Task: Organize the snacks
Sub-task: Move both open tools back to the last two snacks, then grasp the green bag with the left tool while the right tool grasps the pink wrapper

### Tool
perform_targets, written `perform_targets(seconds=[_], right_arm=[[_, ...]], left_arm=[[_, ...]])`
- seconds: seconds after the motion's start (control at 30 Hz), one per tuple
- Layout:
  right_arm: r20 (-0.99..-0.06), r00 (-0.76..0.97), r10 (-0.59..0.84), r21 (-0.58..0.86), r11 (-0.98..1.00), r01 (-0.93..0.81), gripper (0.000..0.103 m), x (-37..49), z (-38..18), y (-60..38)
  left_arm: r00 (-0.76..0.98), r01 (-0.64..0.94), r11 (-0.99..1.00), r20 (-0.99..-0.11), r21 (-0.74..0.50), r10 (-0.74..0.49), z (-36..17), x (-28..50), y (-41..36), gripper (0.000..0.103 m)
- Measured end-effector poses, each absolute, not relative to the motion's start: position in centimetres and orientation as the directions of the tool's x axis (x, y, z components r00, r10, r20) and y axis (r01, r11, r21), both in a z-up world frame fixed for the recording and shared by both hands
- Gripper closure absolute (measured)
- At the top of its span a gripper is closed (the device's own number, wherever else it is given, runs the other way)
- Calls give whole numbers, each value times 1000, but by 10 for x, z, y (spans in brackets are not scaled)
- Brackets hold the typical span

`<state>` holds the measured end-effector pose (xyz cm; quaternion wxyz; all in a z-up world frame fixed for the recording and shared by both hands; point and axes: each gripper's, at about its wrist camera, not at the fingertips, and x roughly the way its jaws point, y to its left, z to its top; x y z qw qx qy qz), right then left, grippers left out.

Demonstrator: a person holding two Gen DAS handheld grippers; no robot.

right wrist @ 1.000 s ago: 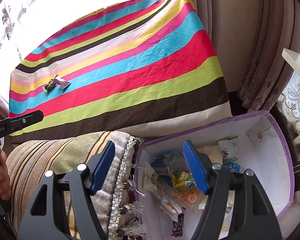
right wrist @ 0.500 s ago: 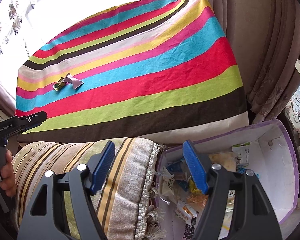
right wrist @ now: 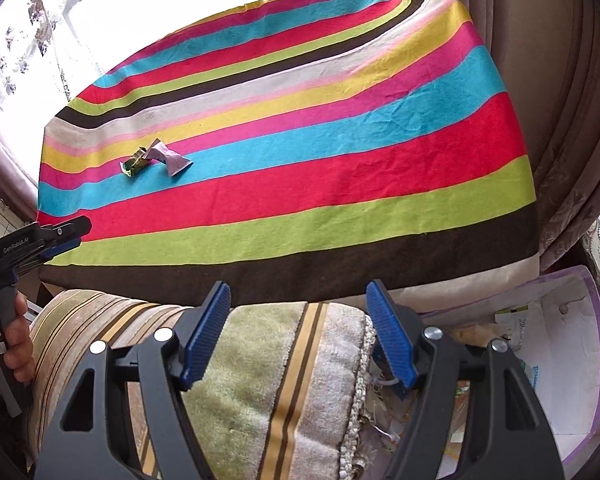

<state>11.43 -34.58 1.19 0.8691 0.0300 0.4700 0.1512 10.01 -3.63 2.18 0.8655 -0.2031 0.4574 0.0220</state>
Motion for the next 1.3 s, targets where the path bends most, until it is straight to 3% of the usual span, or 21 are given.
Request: perform_targets(seconds=[0.2, 0.27, 0.43, 0.73, 0.9, 1.0, 1.13, 1.3], right_arm=[[-811, 503, 300, 180, 945, -272, 32, 137, 14, -315], [-809, 503, 304, 168, 940, -297, 32, 146, 16, -300], [-808, 502, 309, 139, 927, -348, 31, 170, 17, -262], [-807, 497, 319, 82, 894, -440, 28, 216, 13, -194], [-805, 499, 322, 47, 872, -487, 28, 237, 6, -166], [-806, 501, 316, 23, 862, -506, 28, 251, 1, -150], [-809, 495, 316, 10, 851, -526, 28, 265, -8, -135], [-818, 479, 318, 0, 833, -553, 28, 277, -19, -118]], left_arm=[[585, -240, 930, -806, -278, -90, 19, 125, -9, 44], [577, -227, 944, -814, -239, -67, 16, 138, -2, 36], [571, -188, 971, -821, -148, -15, 10, 171, 19, 29], [554, -1, 999, -832, 42, 36, -8, 229, 36, 24], [555, 95, 993, -832, 71, 7, -17, 249, 35, 24], [556, 122, 990, -831, 68, -12, -20, 258, 37, 26], [532, 160, 985, -846, 62, -33, -28, 270, 34, 43], [526, 185, 982, -848, 34, -70, -29, 271, 34, 56]])
